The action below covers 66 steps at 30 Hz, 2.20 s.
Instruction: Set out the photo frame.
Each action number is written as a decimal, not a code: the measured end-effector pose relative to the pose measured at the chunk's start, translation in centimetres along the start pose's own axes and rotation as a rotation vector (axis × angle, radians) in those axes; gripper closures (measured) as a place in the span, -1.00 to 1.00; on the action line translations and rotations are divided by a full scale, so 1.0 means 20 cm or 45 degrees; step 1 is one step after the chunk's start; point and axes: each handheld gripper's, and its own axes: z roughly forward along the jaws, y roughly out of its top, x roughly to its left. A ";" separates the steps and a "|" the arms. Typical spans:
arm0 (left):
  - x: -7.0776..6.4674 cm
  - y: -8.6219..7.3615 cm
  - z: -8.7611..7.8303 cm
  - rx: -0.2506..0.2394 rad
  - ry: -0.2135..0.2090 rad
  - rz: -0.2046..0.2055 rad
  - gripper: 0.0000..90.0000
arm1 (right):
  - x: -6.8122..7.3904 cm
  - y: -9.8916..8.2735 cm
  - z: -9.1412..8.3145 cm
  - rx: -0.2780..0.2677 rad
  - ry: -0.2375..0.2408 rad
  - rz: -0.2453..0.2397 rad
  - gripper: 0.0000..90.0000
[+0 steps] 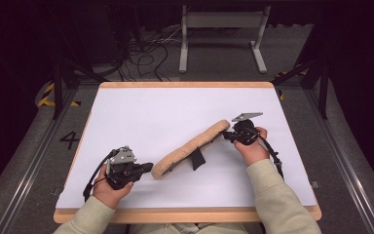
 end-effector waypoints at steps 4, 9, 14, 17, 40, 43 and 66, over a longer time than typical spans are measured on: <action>-0.01 0.00 0.01 0.004 -0.009 0.017 1.00 | 0.00 0.03 0.04 -0.021 -0.005 -0.003 1.00; -0.02 0.00 0.01 0.004 -0.013 0.018 1.00 | -0.01 0.04 0.06 -0.039 0.003 0.016 1.00; -0.02 0.01 0.01 0.001 -0.012 0.022 1.00 | -0.01 0.03 0.07 -0.039 0.005 0.021 1.00; -0.02 0.01 0.00 -0.003 -0.007 0.027 0.99 | 0.00 0.03 0.05 -0.023 -0.007 0.009 1.00; -0.04 0.00 0.02 0.066 -0.022 0.062 1.00 | 0.29 -0.12 -0.28 -0.071 0.175 -0.156 1.00; -0.05 0.00 0.02 0.066 -0.028 0.062 1.00 | 0.30 -0.13 -0.32 -0.087 0.184 -0.155 1.00; -0.25 0.03 0.12 0.106 -0.232 0.207 1.00 | 0.24 -0.16 -0.51 -0.145 0.152 -0.115 1.00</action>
